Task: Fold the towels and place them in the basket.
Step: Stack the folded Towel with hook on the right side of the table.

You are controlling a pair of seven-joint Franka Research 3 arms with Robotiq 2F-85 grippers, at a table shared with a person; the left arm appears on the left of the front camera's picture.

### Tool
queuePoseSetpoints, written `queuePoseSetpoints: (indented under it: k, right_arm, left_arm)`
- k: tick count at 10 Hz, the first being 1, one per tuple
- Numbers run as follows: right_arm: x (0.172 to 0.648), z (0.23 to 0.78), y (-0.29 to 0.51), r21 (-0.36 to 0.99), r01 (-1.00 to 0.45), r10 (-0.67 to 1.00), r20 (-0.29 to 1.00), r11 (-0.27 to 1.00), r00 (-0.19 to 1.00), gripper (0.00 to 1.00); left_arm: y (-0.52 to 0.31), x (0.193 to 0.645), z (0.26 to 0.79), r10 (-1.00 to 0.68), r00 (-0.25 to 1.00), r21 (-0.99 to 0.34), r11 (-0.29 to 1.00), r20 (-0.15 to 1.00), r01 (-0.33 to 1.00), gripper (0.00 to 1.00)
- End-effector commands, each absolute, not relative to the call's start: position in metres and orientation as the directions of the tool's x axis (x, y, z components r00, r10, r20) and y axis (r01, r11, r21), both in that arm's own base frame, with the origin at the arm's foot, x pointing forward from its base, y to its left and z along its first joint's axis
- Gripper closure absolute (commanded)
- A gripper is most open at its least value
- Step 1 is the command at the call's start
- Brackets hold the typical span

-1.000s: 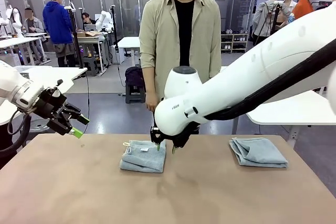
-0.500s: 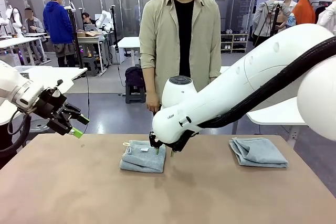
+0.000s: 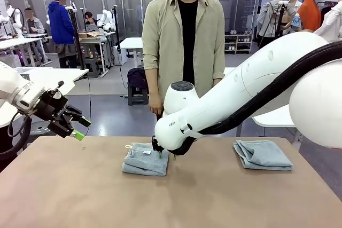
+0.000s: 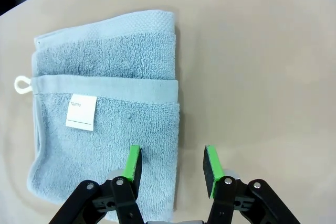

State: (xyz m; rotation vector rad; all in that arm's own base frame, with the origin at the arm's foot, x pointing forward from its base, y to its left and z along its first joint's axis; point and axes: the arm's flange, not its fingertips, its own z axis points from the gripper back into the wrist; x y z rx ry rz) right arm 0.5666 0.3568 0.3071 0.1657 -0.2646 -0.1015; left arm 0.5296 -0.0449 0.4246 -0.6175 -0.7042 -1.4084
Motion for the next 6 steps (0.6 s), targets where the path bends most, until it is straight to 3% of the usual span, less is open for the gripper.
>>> queuePoseSetpoints:
  k: [1,6]
  right_arm:
    - [0.571,0.301,0.364,0.181,0.085,-0.136,0.296,0.98,0.946,0.4]
    - [0.575,0.288,0.363,0.203,0.088,-0.144,0.284,0.975,0.948,0.4]
  left_arm:
    - [-0.044,0.528,0.426,-0.661,0.023,0.03,0.069,0.75,0.997,0.04]
    - [-0.044,0.528,0.426,-0.661,0.023,0.03,0.069,0.75,0.997,0.04]
